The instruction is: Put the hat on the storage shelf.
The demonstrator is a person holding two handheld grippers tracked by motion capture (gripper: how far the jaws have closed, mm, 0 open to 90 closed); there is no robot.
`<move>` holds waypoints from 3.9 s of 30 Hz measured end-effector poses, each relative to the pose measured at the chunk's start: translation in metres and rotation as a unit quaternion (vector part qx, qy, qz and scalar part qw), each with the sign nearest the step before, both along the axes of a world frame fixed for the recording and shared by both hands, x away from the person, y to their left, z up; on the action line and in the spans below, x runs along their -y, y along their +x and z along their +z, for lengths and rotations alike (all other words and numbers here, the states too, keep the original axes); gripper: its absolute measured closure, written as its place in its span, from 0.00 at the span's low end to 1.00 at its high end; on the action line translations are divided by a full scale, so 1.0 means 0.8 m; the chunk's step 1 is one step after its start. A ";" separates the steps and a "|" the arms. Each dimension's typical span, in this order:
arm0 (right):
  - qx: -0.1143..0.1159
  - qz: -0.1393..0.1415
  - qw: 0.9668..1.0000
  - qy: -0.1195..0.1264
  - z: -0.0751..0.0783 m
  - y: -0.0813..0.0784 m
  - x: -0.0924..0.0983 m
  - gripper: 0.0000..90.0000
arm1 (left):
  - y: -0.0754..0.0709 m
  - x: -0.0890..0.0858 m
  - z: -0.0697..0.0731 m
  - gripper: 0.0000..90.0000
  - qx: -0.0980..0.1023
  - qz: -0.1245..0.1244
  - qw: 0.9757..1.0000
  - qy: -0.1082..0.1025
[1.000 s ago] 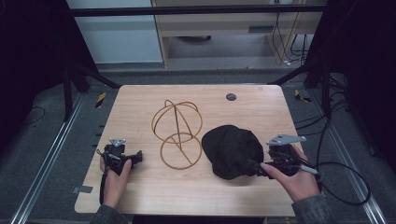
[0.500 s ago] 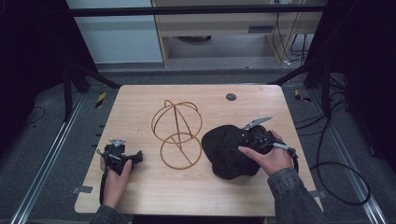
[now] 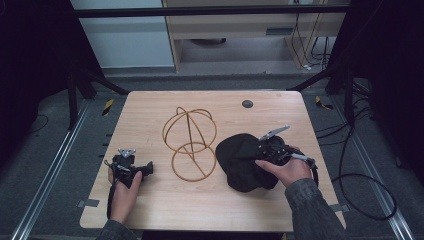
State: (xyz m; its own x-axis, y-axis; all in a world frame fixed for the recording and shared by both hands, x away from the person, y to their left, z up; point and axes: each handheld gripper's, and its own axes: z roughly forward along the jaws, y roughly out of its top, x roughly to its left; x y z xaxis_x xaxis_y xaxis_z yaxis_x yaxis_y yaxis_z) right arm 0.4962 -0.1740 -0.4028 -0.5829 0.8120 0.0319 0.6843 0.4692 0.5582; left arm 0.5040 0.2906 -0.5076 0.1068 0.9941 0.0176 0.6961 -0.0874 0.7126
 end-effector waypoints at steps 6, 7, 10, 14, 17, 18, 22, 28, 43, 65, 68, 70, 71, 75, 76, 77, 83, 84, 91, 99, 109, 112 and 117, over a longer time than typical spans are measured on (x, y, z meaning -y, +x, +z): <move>-0.018 0.013 1.000 0.009 -0.004 0.001 0.001 0.74 | 0.000 0.001 0.000 0.00 0.000 -0.003 1.000 0.000; -0.014 0.015 1.000 0.010 -0.005 0.002 0.002 0.80 | 0.000 0.001 0.000 0.00 0.000 -0.003 1.000 0.000; -0.017 0.013 1.000 0.020 -0.003 0.003 0.006 0.88 | 0.000 0.001 0.000 0.00 0.000 -0.004 1.000 0.000; -0.017 0.014 0.999 0.027 0.001 0.007 0.011 0.92 | 0.000 0.001 0.000 0.00 0.000 -0.003 1.000 0.000; -0.017 0.012 0.999 0.031 0.013 0.010 0.013 0.94 | 0.000 0.001 0.000 0.00 0.000 -0.003 1.000 0.000; -0.018 0.013 0.999 0.033 0.019 0.011 0.015 0.94 | 0.000 0.001 0.000 0.00 0.000 -0.003 1.000 0.000; -0.017 0.007 0.999 0.044 0.042 0.016 0.022 0.94 | 0.000 0.002 0.000 0.00 0.000 -0.003 1.000 0.000; 0.011 -0.007 0.998 0.062 0.089 0.017 0.035 0.94 | 0.000 0.002 0.000 0.00 0.000 -0.003 1.000 0.000; 0.106 -0.033 0.984 0.137 0.199 0.014 0.039 0.95 | -0.001 0.002 0.000 0.00 0.002 -0.002 1.000 -0.001; 0.138 0.008 0.974 0.178 0.261 0.017 -0.018 0.95 | -0.001 0.002 0.000 0.00 0.001 -0.002 1.000 -0.001; 0.137 0.014 0.974 0.181 0.262 0.019 -0.028 0.95 | -0.001 0.002 0.000 0.00 0.001 -0.002 1.000 -0.001; 0.136 0.020 0.973 0.184 0.262 0.020 -0.035 0.95 | -0.001 0.002 0.000 0.00 0.001 -0.002 1.000 -0.001; 0.136 0.022 0.973 0.185 0.262 0.020 -0.038 0.95 | -0.001 0.002 0.000 0.00 0.001 -0.002 1.000 -0.001; 0.134 0.032 0.972 0.191 0.263 0.021 -0.051 0.95 | -0.001 0.002 0.000 0.00 0.001 -0.002 1.000 -0.001; 0.133 0.034 0.972 0.192 0.263 0.021 -0.054 0.95 | -0.001 0.002 0.000 0.00 0.001 -0.002 1.000 -0.001; 0.133 0.037 0.972 0.192 0.262 0.021 -0.057 0.95 | -0.001 0.002 0.000 0.00 0.001 -0.002 1.000 -0.001; 0.127 0.053 0.972 0.191 0.260 0.020 -0.074 0.95 | -0.001 0.002 0.000 0.00 0.001 -0.002 1.000 -0.001; 0.126 0.055 0.972 0.192 0.260 0.019 -0.076 0.95 | -0.001 0.003 0.000 0.00 0.003 -0.001 1.000 -0.003; 0.122 0.067 0.971 0.192 0.257 0.018 -0.088 0.95 | -0.001 0.003 0.000 0.00 0.003 -0.001 1.000 -0.003; 0.117 0.075 0.971 0.195 0.254 0.017 -0.096 0.94 | -0.001 0.003 0.000 0.00 0.003 0.000 1.000 -0.003; 0.111 0.082 0.971 0.197 0.249 0.018 -0.104 0.94 | -0.001 0.003 0.000 0.00 0.003 -0.001 1.000 -0.003; 0.108 0.086 0.971 0.197 0.246 0.017 -0.107 0.94 | -0.001 0.003 0.000 0.00 0.003 -0.001 1.000 -0.003; 0.100 0.089 0.971 0.199 0.239 0.019 -0.112 0.94 | -0.001 0.003 0.000 0.00 0.003 0.000 1.000 -0.003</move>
State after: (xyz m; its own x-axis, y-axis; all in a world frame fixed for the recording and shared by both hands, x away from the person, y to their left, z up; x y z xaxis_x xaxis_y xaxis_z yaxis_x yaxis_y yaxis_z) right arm 0.5111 -0.0842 -0.2114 -0.7397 0.6446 0.1933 0.4710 0.2908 0.8328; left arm 0.5035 0.2883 -0.5080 0.1074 0.9941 0.0124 0.6920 -0.0837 0.7170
